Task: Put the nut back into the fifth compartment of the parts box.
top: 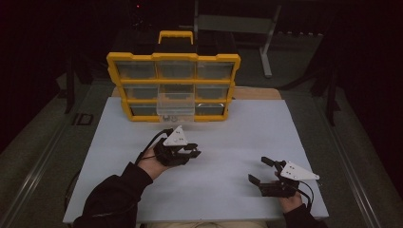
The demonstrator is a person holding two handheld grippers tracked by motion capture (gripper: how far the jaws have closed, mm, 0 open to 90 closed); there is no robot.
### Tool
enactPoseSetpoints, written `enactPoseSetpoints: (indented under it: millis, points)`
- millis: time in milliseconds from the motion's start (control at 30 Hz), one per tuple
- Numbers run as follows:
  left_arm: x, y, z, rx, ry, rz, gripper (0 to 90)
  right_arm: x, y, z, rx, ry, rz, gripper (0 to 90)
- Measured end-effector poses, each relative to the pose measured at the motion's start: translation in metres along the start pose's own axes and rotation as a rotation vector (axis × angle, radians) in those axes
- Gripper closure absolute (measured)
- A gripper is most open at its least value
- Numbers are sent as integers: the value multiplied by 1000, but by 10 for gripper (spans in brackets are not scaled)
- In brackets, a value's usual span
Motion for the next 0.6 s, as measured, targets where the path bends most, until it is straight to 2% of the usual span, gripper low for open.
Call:
enactPoseSetpoints:
  millis: [400, 500, 600]
  points:
    - [36, 28, 28, 4, 75, -52, 687, 0, 0, 0, 4, -1, 0, 136]
    - [41, 32, 31, 9, 81, -62, 688, 0, 0, 0, 5, -2, 0, 137]
    - [51, 41, 38, 0, 113, -70, 687, -1, -1, 0, 4, -1, 3, 136]
Point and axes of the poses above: each handheld gripper's, and its own axes: x roughly backward along the jaws, y roughly out of its top, z roughly to its left, the point moved 10 cm from there along -x, roughly forward along the jaws, and after that the axes turned 3 degrees about y, right-handed, at the moved point
